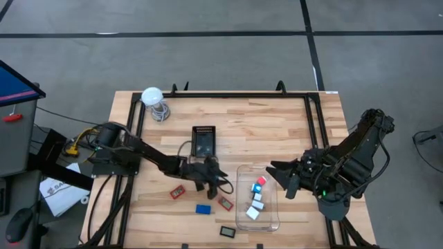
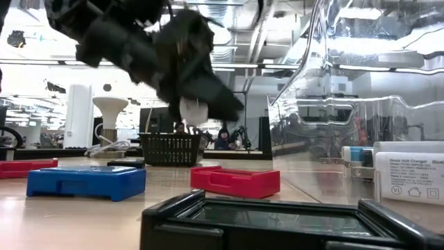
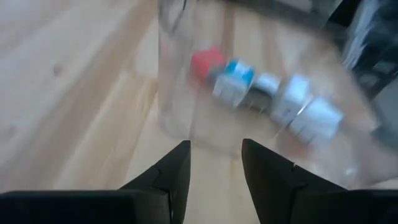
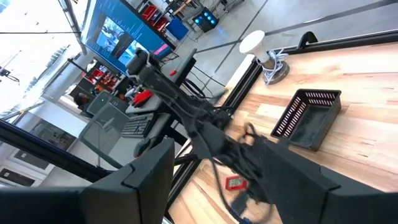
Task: Pick & Place Office items
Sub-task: Put the blue charger adapter into the transparent bin
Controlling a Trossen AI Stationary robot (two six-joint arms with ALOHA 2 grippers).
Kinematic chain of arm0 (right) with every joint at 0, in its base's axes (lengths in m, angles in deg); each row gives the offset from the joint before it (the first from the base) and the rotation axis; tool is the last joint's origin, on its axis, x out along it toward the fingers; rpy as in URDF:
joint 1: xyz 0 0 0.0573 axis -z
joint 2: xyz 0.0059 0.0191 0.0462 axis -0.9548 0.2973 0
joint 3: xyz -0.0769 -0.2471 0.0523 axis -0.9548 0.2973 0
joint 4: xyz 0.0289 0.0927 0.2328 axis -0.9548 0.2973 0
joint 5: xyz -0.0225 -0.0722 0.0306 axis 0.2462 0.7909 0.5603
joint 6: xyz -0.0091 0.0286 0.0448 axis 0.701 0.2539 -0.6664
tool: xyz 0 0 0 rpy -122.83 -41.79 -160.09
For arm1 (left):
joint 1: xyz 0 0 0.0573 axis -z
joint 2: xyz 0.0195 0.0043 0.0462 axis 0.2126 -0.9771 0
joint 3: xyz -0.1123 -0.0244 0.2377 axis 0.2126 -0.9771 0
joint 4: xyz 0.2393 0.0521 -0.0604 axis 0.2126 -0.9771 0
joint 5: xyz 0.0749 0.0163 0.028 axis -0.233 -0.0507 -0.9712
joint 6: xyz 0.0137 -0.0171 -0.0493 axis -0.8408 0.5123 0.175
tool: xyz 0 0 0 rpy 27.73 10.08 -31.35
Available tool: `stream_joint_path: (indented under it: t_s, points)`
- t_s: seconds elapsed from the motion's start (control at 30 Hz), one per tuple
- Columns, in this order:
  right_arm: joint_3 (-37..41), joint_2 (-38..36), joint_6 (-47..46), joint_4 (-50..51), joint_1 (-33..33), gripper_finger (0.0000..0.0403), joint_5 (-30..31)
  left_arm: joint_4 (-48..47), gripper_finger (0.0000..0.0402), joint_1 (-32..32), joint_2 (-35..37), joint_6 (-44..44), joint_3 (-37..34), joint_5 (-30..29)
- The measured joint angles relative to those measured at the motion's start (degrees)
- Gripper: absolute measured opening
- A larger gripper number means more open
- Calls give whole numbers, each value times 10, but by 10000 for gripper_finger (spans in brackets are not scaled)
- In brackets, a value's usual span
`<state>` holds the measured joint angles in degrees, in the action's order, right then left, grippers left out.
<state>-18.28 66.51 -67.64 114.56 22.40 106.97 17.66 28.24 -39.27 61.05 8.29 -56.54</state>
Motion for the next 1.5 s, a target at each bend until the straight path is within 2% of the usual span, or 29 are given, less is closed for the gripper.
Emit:
stream_joint_path:
  t_s: [0.27,0.43,0.67,0.83,1.1,1.33,1.5]
  points:
    - [0,0,30,-13,0,228,3,0,128,0,100,-34,4,3]
    - [0,0,46,-18,0,228,8,-5,128,-2,101,-71,48,7]
    - [0,1,82,-39,0,228,22,-7,128,-22,41,-73,118,41]
    - [0,1,86,-39,0,228,26,-7,127,-29,-30,-85,187,80]
    - [0,1,91,-44,-1,228,30,-2,127,-29,-130,-99,289,106]
    - [0,1,105,-61,-3,228,32,-5,127,-37,-180,-99,314,110]
    - [0,1,107,-62,-3,228,33,-22,127,-45,-183,-99,314,117]
